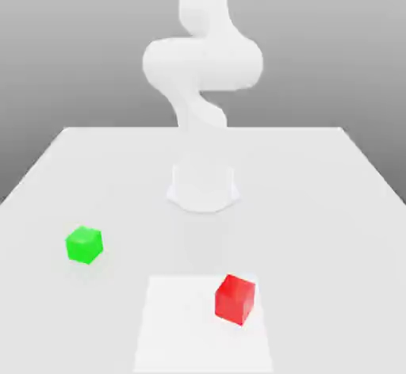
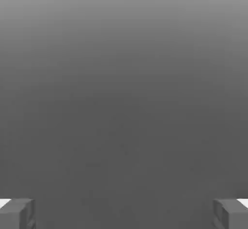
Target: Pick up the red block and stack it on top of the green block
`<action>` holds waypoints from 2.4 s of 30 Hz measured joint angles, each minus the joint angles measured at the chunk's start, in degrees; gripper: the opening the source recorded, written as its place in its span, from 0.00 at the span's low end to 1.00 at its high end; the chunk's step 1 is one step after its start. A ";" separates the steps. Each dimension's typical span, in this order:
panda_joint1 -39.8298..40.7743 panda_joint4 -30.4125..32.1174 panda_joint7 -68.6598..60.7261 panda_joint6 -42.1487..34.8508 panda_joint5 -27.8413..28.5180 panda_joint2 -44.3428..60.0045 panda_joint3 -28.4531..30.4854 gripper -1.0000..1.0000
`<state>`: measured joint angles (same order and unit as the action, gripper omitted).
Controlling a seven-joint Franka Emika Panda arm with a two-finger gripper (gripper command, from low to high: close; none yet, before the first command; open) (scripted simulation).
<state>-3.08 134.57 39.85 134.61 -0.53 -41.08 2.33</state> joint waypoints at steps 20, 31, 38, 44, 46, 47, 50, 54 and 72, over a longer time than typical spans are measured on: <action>-15.40 23.13 -48.78 25.09 -0.87 42.18 7.96 0.50; -12.16 21.85 -54.51 35.63 -7.12 55.09 3.27 0.00; -13.19 22.74 -51.61 30.54 -3.05 48.89 5.26 0.00; -8.43 25.03 -47.28 23.43 2.23 39.47 9.66 0.00; -3.57 26.05 -45.55 22.20 4.16 37.12 11.84 0.00; -1.93 26.59 -44.68 21.67 5.16 35.98 12.89 0.00; 3.93 28.24 -42.03 20.15 8.08 32.70 15.98 0.00; 12.55 30.58 -38.15 18.59 12.40 28.61 20.41 0.00; 15.11 33.82 -46.24 27.19 -1.69 35.77 32.15 0.00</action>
<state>12.04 168.39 -6.39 161.80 -2.22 -5.30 34.48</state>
